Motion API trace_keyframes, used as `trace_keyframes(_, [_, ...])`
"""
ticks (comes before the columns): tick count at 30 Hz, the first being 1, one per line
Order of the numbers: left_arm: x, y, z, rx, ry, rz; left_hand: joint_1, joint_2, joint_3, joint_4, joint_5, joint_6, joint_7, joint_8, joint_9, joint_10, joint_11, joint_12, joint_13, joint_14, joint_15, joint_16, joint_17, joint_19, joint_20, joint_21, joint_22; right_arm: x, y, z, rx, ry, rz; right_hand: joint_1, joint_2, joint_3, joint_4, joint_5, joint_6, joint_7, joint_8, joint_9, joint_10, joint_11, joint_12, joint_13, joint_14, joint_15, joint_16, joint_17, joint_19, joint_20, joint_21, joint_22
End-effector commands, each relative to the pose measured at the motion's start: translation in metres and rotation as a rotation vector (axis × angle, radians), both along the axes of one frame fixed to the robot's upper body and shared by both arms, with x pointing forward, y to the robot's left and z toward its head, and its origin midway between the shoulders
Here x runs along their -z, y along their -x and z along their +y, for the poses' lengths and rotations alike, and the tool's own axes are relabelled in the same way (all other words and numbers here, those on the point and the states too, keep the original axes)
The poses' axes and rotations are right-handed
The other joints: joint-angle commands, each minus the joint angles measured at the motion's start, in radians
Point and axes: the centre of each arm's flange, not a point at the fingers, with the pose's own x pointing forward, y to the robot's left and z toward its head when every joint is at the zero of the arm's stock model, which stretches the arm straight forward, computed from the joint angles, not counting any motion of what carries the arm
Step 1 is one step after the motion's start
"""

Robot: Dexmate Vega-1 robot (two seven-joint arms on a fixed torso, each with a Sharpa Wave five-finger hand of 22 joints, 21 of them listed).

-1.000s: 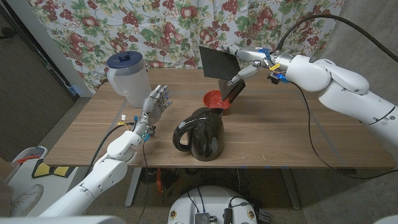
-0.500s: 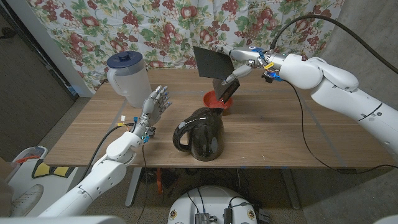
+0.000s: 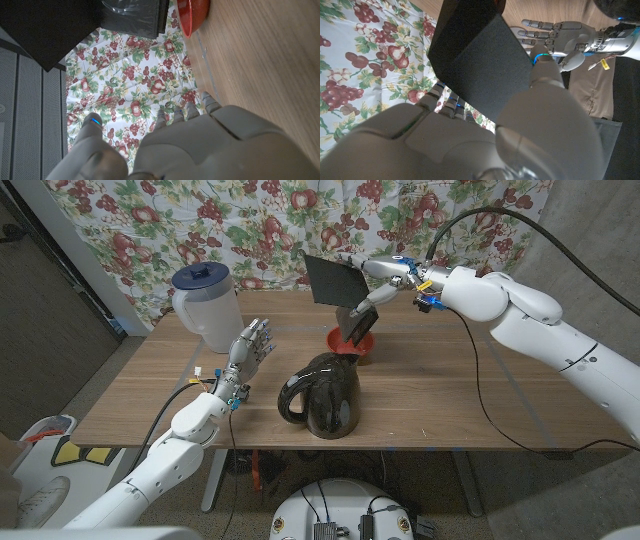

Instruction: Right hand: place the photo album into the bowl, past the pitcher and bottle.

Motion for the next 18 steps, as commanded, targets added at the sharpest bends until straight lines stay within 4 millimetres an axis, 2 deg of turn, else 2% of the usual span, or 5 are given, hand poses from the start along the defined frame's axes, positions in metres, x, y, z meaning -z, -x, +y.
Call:
trace_keyframes(1, [0.003, -0.003, -0.001, -0.003, 0.006, 0.005, -0.001, 0.002, -0.004, 0.002, 0.006, 0.009, -0.003, 0.003, 0.004, -0.002, -0.003, -0.001, 0.003, -0.062, 0.006, 0.003, 0.003, -0.007, -0.002, 0.001, 0.002, -0.001, -0.006, 0.012, -0.039, 0.005, 0.009, 0.09, 0.127, 0.179, 0.091, 0.005, -0.173, -0.007, 0.005, 0.002, 0.003, -0.005, 0.158, 0.212, 0.01, -0.001, -0.002, 0.004, 0.012, -0.014, 0.005, 0.002])
trace_keyframes(18, [0.003, -0.002, 0.005, -0.014, 0.016, 0.002, -0.001, 0.002, -0.006, 0.002, 0.006, 0.009, -0.003, 0.002, 0.004, -0.002, 0.0, -0.001, 0.003, -0.063, 0.005, 0.004, 0.003, -0.006, -0.003, 0.001, 0.002, -0.003, -0.016, 0.026, -0.076, 0.015, 0.015, 0.085, 0.126, 0.181, 0.092, 0.008, -0.162, -0.008, 0.007, 0.001, 0.01, -0.005, 0.165, 0.216, 0.016, -0.004, -0.005, 0.008, 0.013, -0.013, 0.006, 0.002])
